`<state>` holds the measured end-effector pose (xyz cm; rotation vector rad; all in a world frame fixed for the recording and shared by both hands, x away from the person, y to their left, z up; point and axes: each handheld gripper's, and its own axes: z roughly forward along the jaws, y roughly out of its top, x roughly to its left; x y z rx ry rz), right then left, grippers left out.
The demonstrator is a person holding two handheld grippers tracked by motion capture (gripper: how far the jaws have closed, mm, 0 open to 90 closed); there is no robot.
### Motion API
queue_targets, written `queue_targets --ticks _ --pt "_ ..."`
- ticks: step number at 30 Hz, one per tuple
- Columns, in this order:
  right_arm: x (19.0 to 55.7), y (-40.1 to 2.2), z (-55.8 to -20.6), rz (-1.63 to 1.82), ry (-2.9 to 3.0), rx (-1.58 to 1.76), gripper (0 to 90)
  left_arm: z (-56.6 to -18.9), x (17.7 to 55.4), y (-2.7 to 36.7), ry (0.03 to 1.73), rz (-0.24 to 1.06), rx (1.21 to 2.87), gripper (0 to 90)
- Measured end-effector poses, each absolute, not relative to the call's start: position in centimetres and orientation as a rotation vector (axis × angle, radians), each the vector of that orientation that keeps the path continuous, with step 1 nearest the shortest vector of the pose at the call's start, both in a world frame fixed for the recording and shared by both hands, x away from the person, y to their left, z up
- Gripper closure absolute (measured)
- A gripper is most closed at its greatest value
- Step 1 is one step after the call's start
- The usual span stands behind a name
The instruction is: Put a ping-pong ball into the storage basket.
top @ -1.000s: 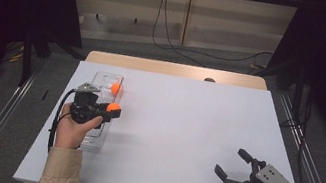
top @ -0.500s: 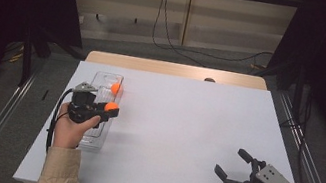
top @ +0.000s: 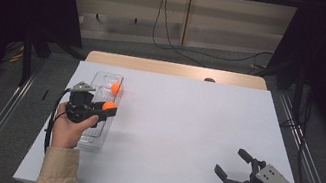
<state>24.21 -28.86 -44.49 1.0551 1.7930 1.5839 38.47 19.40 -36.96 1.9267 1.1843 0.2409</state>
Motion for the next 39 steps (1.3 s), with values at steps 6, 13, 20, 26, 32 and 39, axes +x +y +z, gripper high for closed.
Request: queue_targets --ticks 6,13,20,26,32,39 --pt "24.2 -28.9 -44.5 1.584 1.793 1.055 2.4 -37.0 38.5 19.5 1.188 0.251 1.929 50.8" --pt "24.2 -28.9 -44.5 1.584 1.793 1.055 2.4 -36.9 38.5 19.8 1.195 0.26 1.92 50.8" --pt "24.2 -28.9 -44.5 1.584 1.793 1.054 2.4 -36.9 38.4 20.0 1.203 0.269 1.919 50.8" --pt "24.2 -28.9 -44.5 1.584 1.793 1.054 2.4 -37.0 38.4 20.1 1.208 0.275 1.92 50.8" --pt "24.2 -28.9 -44.5 1.584 1.793 1.054 2.4 -37.1 38.5 20.2 1.211 0.279 1.92 50.8" --pt "24.2 -28.9 -44.5 1.584 1.793 1.055 2.4 -37.2 38.5 20.5 1.217 0.292 1.912 50.7"
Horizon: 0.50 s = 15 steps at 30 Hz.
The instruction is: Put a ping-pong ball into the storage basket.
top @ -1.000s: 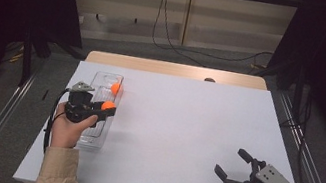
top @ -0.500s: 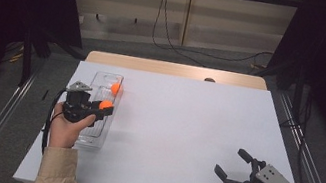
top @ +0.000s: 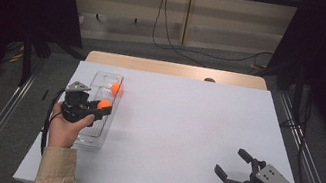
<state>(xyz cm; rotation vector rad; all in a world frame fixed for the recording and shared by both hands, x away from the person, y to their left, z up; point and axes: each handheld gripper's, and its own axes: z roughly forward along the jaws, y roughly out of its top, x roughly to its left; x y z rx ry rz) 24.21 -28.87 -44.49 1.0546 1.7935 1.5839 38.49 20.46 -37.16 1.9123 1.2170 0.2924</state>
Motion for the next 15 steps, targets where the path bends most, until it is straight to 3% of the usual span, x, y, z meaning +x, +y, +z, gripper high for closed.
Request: queue_targets --ticks 15 --pt "24.21 -28.88 -44.48 1.584 1.793 1.054 2.4 -37.3 38.53 20.85 1.221 0.316 1.914 50.8"
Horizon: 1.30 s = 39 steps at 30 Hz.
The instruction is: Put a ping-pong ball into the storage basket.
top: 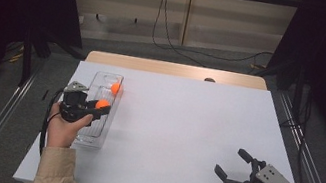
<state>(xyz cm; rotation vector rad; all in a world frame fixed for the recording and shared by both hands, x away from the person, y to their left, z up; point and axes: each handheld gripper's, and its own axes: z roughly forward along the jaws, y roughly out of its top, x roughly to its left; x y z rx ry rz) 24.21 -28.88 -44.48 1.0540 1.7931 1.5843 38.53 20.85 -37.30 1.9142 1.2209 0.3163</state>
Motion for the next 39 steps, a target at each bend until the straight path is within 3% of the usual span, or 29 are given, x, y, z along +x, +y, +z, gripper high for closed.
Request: queue_targets --ticks 39 --pt "24.2 -28.88 -44.47 1.585 1.793 1.054 2.4 -37.96 38.75 21.48 1.245 0.377 1.921 50.7"
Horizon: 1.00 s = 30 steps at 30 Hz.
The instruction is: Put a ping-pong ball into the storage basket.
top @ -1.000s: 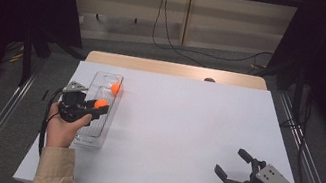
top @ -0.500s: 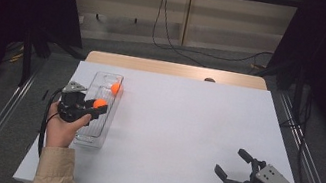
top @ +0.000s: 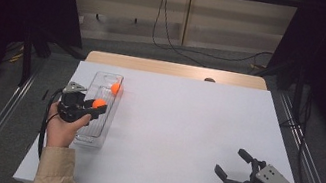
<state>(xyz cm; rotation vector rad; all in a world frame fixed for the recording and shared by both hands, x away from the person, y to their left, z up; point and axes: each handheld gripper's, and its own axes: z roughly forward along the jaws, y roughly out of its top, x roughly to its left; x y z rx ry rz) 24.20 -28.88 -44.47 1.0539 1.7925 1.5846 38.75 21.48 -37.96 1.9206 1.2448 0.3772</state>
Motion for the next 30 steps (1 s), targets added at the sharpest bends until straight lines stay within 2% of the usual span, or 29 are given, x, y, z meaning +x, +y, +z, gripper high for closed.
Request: queue_targets --ticks 30 --pt "24.2 -28.9 -44.5 1.585 1.794 1.053 2.4 -39.2 39.2 21.7 1.296 0.402 1.93 50.4"
